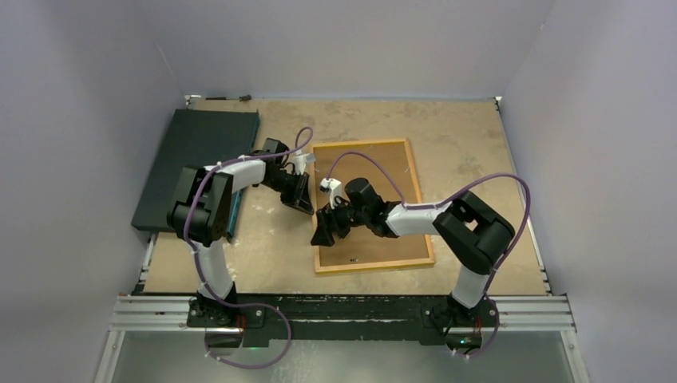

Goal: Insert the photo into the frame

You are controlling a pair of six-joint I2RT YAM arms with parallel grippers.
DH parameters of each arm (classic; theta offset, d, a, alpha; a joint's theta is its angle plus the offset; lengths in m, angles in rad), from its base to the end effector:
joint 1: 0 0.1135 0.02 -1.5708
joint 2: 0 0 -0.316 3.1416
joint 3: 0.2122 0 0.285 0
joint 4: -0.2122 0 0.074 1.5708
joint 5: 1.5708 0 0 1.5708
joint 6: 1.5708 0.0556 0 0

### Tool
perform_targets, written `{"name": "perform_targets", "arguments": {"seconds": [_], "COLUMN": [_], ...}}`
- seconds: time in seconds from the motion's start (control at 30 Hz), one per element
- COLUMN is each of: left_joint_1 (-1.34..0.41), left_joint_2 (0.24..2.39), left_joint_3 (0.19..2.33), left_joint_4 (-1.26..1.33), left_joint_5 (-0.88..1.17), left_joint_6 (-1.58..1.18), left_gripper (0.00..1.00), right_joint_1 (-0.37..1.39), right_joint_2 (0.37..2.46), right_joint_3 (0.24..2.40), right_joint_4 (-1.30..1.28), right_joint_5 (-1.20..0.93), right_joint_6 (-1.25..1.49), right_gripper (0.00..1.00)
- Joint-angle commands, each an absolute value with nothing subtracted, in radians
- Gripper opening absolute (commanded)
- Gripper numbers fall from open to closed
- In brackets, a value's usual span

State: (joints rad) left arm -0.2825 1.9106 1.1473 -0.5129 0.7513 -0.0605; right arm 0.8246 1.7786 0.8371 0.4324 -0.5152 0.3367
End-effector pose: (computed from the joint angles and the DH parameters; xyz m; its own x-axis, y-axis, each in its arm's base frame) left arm 0.3749 -0.1483 0.1525 -0.9411 0.2272 -0.2503 0.3378 0.6615 -0.6695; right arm 0.2545 0.3157 0.1731 -0.6199 -0.2470 -0.7448 -0.7694 0.3776 0.5151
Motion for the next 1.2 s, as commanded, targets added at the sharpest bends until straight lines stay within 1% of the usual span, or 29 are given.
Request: {"name": "perform_targets", "arguments": {"seconds": [0.0,0.13,0.37,0.73,0.93,1.17], "left_joint_1": [-0.291,-0.292,-0.291,-0.293,-0.293,-0.293], "left_joint_2": [1.885,1.885,1.883,1.887,1.885,1.884], "left_joint_3": [1.157,1.157,1.15,1.146,1.146,1.146], "left_joint_4": [-0.459,-0.459,-0.451,-0.439,-0.44,-0.443], "left_joint_5": [0.752,0.752,0.752,0.756,0.758,0.761], "left_joint_6": [-0.061,-0.061,-0.066,-0.072,-0.074,-0.072], "left_gripper": [0.06,0.06,0.06,0.06,0.06,0.06], "right_joint_1": [0.831,0.831,0.832,0.837,0.842,0.849], "right_joint_2": [1.747,1.729,1.777,1.805,1.827,1.843], "right_joint_3": [0.808,0.803,0.848,0.847,0.855,0.864], "right_joint_4": [0.357,0.341,0.364,0.392,0.394,0.409], "right_joint_5": [-0.495,-0.495,-0.529,-0.556,-0.553,-0.493], "right_joint_6": [0.316,0.305,0.316,0.311,0.309,0.308], "right_gripper": [0.75,0.76,0.76,0.76,0.76,0.75]}}
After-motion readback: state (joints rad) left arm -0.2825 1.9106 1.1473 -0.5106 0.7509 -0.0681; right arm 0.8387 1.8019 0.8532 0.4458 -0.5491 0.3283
